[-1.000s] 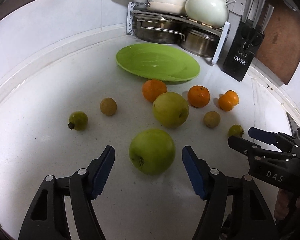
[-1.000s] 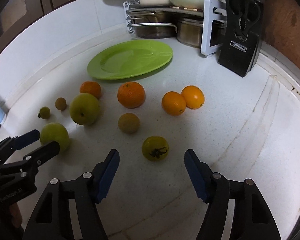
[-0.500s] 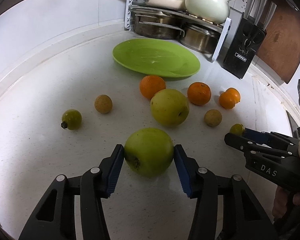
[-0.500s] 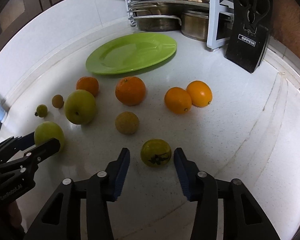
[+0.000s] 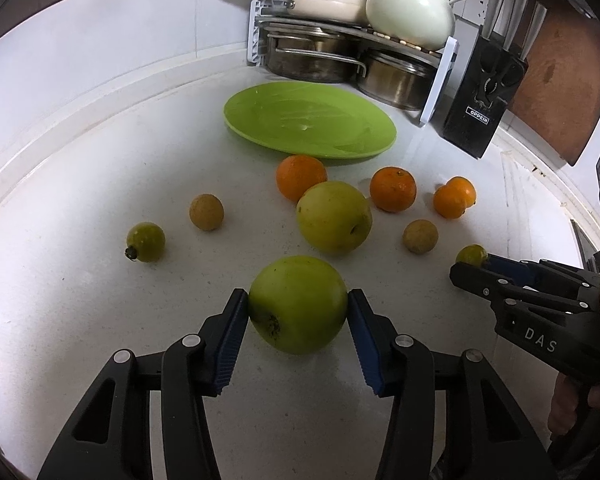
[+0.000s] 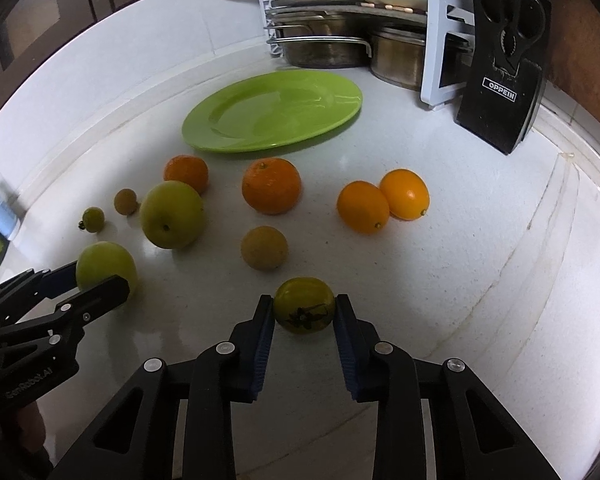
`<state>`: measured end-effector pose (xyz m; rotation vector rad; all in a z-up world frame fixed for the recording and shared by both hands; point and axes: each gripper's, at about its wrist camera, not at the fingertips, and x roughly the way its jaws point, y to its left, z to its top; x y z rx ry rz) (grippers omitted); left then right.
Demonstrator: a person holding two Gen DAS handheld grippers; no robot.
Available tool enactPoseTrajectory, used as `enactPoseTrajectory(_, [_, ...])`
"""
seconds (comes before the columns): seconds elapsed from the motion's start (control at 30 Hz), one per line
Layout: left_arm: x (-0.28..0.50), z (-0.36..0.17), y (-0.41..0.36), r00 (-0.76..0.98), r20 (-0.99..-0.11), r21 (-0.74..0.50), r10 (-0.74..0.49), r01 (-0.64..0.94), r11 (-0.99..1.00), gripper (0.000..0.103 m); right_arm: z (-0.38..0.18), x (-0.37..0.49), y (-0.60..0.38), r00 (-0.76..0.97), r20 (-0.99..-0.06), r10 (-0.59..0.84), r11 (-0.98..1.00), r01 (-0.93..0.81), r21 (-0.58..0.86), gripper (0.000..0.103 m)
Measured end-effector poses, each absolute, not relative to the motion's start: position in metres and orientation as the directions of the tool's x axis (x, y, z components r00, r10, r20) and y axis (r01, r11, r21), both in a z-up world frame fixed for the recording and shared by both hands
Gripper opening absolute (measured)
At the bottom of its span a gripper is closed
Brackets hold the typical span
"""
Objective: Organize fruits
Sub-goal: 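Carry both fruits over the green plate and lower them onto it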
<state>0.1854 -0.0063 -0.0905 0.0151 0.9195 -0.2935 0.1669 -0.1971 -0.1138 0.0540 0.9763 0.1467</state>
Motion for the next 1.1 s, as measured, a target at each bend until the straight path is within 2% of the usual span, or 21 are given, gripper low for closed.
enactPoseTrajectory(0.57, [0.184, -0.055, -0.003, 0.635, -0.725, -0.097, -0.266, 0.288, 0.953, 0.05, -0.07, 0.162, -0.18, 0.63, -0.753, 0.188, 0.977, -0.195, 0.082, 0.031])
enactPoseTrajectory(1.1, [0.236, -0.018, -0.011, 0.683, -0.664, -0.079, -0.306, 0.342, 0.936, 0.05, -0.031, 0.215, -0.181, 0.697, -0.683, 0.219, 0.968, -0.244, 0.061, 0.031])
